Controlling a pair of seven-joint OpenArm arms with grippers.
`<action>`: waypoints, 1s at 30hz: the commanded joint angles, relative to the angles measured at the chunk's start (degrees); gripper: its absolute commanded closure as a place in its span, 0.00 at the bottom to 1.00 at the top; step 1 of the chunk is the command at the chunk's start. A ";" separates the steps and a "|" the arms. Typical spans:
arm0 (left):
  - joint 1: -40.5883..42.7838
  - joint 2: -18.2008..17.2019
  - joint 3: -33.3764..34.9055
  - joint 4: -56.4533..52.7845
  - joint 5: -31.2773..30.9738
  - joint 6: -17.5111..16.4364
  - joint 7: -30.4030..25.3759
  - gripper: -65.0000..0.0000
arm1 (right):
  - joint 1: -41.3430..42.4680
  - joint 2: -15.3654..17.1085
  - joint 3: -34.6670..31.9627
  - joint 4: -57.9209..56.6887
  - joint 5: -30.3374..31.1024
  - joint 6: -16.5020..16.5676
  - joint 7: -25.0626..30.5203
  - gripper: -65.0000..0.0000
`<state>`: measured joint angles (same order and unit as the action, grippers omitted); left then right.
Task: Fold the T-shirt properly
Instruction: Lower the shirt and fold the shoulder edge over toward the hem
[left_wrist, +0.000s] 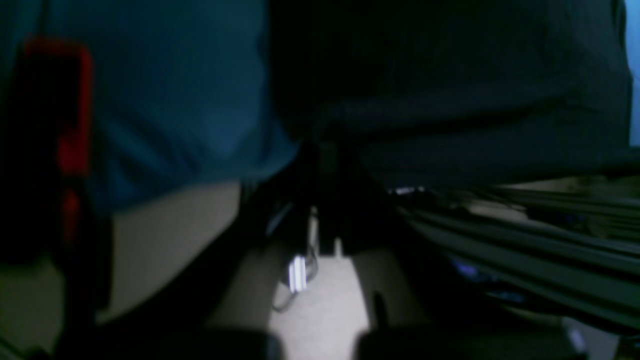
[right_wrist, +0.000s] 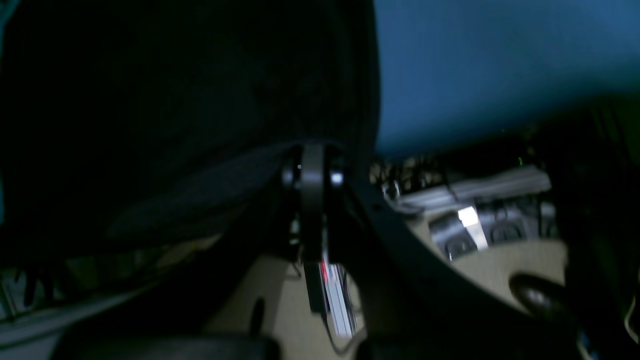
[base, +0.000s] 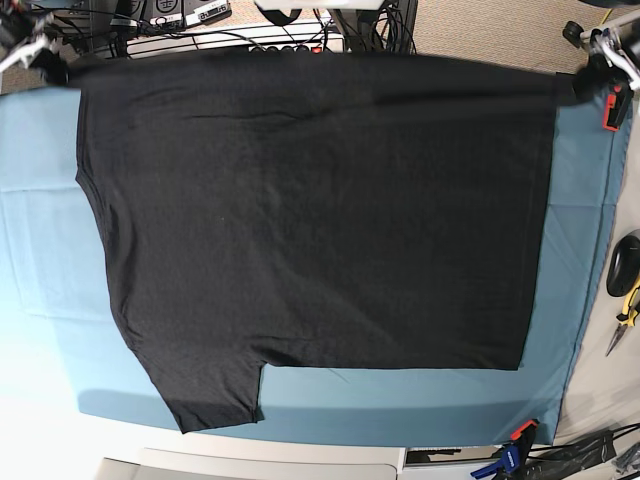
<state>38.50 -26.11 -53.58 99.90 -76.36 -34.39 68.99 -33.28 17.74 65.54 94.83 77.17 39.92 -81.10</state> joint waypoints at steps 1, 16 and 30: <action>-0.81 -1.77 -0.55 0.79 -0.42 -0.20 -1.09 1.00 | 0.57 1.01 -0.04 0.66 -0.33 0.08 1.10 1.00; -11.17 -4.24 16.33 0.66 13.00 1.84 -4.55 1.00 | 20.87 0.98 -23.47 0.63 -28.15 0.08 11.80 1.00; -16.35 -4.26 17.53 0.59 19.45 3.91 -8.68 1.00 | 41.75 1.01 -31.45 -18.08 -42.25 -1.64 20.63 1.00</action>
<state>22.41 -29.26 -35.66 99.74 -56.29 -30.28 61.21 7.49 17.63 33.95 75.50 33.85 38.15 -61.89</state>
